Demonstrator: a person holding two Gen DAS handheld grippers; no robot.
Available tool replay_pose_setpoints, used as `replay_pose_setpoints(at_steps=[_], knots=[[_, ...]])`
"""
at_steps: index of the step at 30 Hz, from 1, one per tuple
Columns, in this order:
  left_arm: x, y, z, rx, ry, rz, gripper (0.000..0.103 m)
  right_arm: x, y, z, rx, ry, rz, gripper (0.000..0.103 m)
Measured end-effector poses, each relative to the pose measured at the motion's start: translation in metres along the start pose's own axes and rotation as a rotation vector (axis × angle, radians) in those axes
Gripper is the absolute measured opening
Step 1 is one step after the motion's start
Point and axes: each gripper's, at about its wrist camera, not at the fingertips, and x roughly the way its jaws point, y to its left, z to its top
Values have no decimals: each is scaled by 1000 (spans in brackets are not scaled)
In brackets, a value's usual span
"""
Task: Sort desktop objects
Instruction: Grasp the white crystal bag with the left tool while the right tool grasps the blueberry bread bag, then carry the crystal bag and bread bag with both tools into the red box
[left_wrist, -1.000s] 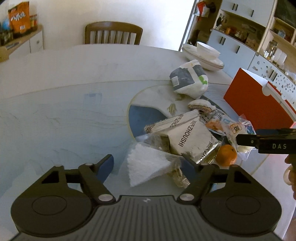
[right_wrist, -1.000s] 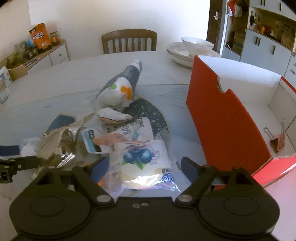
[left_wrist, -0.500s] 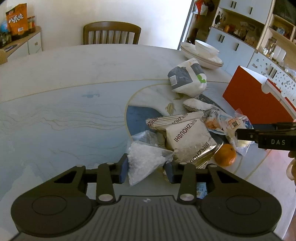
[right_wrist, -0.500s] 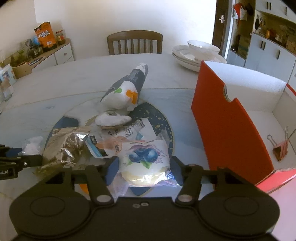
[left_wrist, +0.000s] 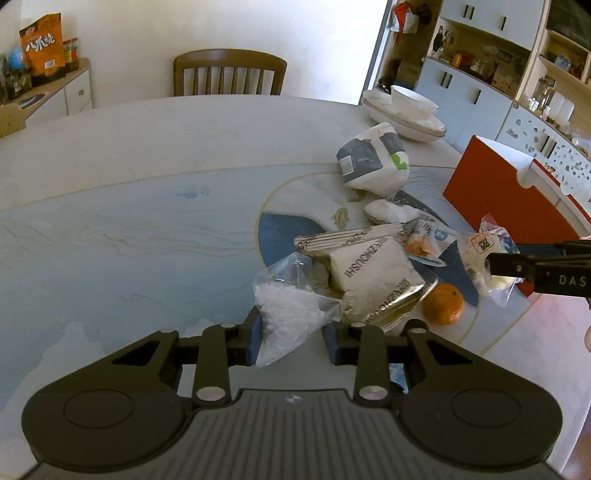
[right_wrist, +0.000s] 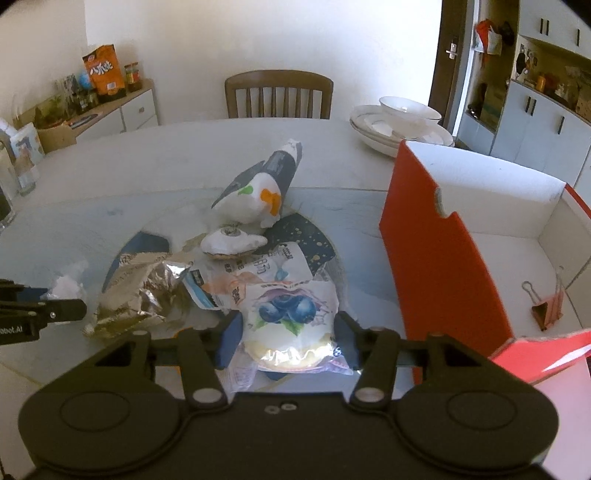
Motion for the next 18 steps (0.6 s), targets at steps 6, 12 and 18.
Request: replay_pose_setpoints(at_steps=[6,12,18], knots=[[-17,-13,4,24,-21,-13,32,-20,-4,0,14,-14,11,54],[-33,-35,9,61,-28,-43,32,-44,-10,2,34,-21,14,54],[-45,-62,18,98,-31,-92,32,-68,-20,3,29,-15,11,54]])
